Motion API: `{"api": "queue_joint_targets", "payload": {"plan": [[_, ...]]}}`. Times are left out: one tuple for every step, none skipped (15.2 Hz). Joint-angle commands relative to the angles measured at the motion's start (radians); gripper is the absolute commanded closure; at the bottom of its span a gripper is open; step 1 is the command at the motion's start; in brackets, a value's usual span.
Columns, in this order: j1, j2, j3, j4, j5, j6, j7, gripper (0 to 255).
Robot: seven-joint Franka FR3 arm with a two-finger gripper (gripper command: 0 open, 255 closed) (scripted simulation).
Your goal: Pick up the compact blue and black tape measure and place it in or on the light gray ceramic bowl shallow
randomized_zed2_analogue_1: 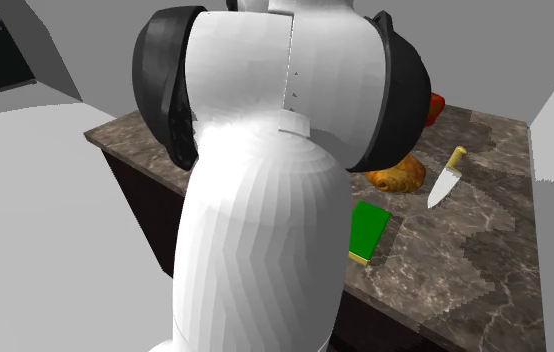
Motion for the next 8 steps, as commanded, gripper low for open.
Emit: {"api": "queue_joint_targets", "payload": {"plan": [[0.005,0.01,0.0,0.043,-0.003,-0.034,0.0,255],[0.007,0.012,0.0,0.061,-0.004,-0.049,0.0,255],[0.009,0.015,0.001,0.079,-0.005,-0.064,-0.001,255],[0.011,0.019,0.001,0.098,-0.006,-0.079,-0.001,255],[0.014,0.023,0.001,0.117,-0.008,-0.095,-0.001,255],[0.016,0.027,0.001,0.137,-0.009,-0.111,-0.001,255],[0.019,0.032,0.001,0.158,-0.011,-0.127,-0.001,255],[0.022,0.038,0.001,0.18,-0.013,-0.143,-0.001,255]]}}
